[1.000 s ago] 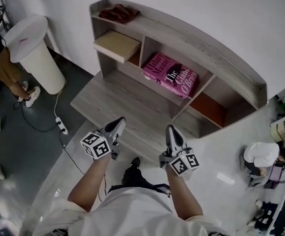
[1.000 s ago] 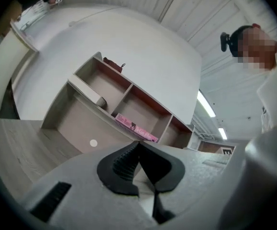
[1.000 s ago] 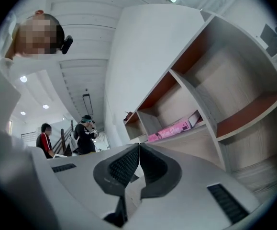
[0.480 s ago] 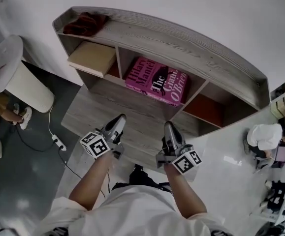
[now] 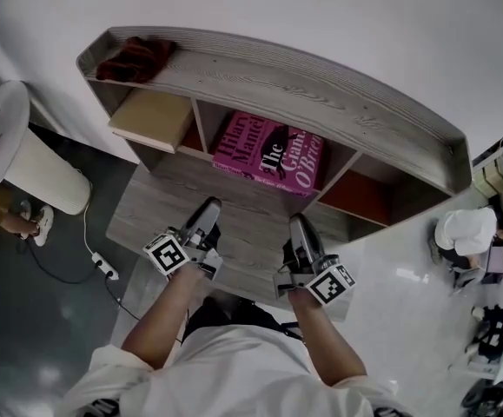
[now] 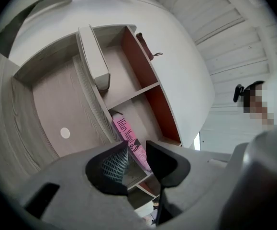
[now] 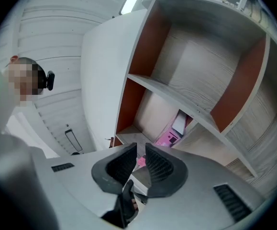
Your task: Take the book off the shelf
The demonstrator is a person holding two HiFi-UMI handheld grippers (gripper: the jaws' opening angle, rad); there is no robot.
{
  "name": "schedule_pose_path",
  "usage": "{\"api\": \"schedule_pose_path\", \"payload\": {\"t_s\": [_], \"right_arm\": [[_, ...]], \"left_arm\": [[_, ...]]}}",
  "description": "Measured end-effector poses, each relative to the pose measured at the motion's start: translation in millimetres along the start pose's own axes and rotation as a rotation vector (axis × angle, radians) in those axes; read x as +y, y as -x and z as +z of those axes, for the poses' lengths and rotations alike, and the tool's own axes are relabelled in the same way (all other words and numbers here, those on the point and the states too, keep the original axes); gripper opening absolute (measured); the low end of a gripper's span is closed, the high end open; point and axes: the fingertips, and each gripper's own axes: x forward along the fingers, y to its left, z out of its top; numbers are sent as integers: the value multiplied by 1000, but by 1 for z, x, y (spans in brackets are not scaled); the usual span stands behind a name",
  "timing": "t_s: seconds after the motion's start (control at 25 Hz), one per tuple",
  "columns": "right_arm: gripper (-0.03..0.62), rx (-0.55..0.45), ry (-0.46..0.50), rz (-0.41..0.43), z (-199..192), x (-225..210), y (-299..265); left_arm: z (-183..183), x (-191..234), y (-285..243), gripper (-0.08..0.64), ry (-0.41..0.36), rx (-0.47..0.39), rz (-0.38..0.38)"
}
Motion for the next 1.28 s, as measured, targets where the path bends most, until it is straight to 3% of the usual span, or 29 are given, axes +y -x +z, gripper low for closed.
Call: {"api": "schedule_pose_path", "payload": {"t_s": [0.4,0.8,1.28], "right_arm": [[150,-116,-107,-48,2,-4,-17],[259,-217,-220,-181,6,-48,-19],[285,-258,-346,-231,0,-70,-33]], "left_arm": [[19,-2,-30,203,192,12,-119],[19,17,-51,262,324,29,-110],[32,34,-69,308,394,-20,-50]]}}
